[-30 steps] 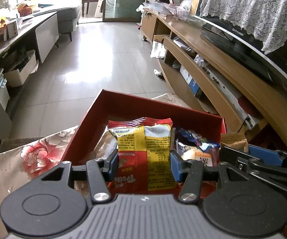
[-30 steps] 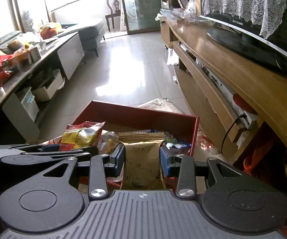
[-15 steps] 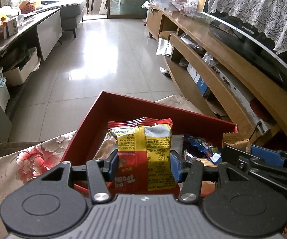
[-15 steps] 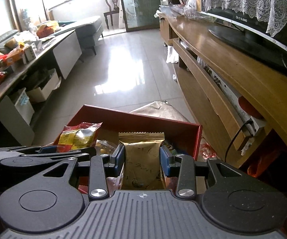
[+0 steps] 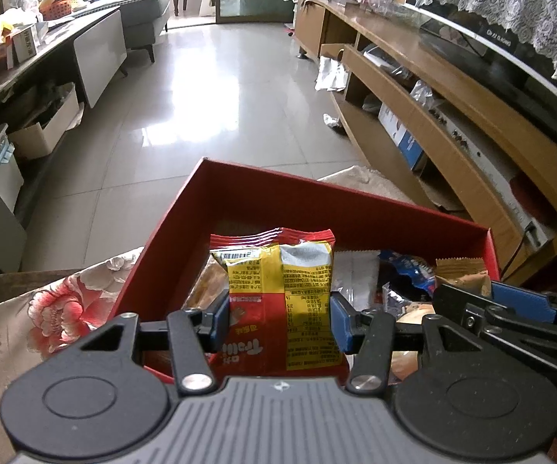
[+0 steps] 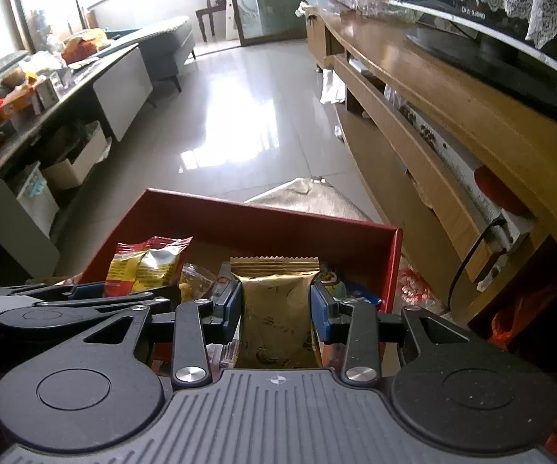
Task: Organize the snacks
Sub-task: 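Carry both packets over the red box and lower them inside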
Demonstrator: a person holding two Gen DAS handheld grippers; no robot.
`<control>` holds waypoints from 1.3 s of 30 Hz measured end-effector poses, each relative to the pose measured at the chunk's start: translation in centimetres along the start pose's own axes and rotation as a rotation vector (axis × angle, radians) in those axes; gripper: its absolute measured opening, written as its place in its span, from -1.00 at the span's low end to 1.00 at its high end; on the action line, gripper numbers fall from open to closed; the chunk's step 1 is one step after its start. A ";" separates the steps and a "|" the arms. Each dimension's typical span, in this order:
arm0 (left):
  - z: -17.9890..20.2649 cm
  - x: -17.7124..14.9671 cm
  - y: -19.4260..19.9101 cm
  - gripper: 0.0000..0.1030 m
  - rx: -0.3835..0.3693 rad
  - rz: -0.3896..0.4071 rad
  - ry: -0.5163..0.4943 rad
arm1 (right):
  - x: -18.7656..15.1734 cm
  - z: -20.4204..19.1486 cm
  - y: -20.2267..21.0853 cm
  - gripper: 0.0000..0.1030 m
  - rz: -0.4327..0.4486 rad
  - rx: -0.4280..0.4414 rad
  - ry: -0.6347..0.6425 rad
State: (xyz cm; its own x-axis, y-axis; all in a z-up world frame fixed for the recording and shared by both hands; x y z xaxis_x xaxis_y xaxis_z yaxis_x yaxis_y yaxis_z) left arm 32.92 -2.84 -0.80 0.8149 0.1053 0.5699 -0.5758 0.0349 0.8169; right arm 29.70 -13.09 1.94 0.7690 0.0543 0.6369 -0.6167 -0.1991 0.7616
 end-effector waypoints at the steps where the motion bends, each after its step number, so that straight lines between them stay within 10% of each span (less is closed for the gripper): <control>1: 0.0 0.0 -0.1 0.05 0.004 0.000 -0.003 | -0.1 0.0 -0.2 -0.11 -0.003 0.000 0.001; 39: 0.6 -0.5 -0.1 0.09 0.053 0.006 -0.038 | -1.4 1.0 -2.4 0.19 -0.081 -0.063 -0.012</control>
State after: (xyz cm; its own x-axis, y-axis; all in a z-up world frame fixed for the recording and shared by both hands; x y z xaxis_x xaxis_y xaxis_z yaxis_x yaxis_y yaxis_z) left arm 32.64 -3.52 -1.10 0.8142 0.0678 0.5766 -0.5768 -0.0187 0.8167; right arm 30.28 -13.69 -0.91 0.8186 0.0558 0.5716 -0.5614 -0.1325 0.8169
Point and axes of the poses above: each gripper's, at about its wrist camera, not at the fingertips, and y roughly against the way its jaws point, z to its right, x to its top, the point moved 4 cm from there along -y, roughly the way its jaws point, and after that the axes turned 2 degrees about -z, right-handed, at the moved point
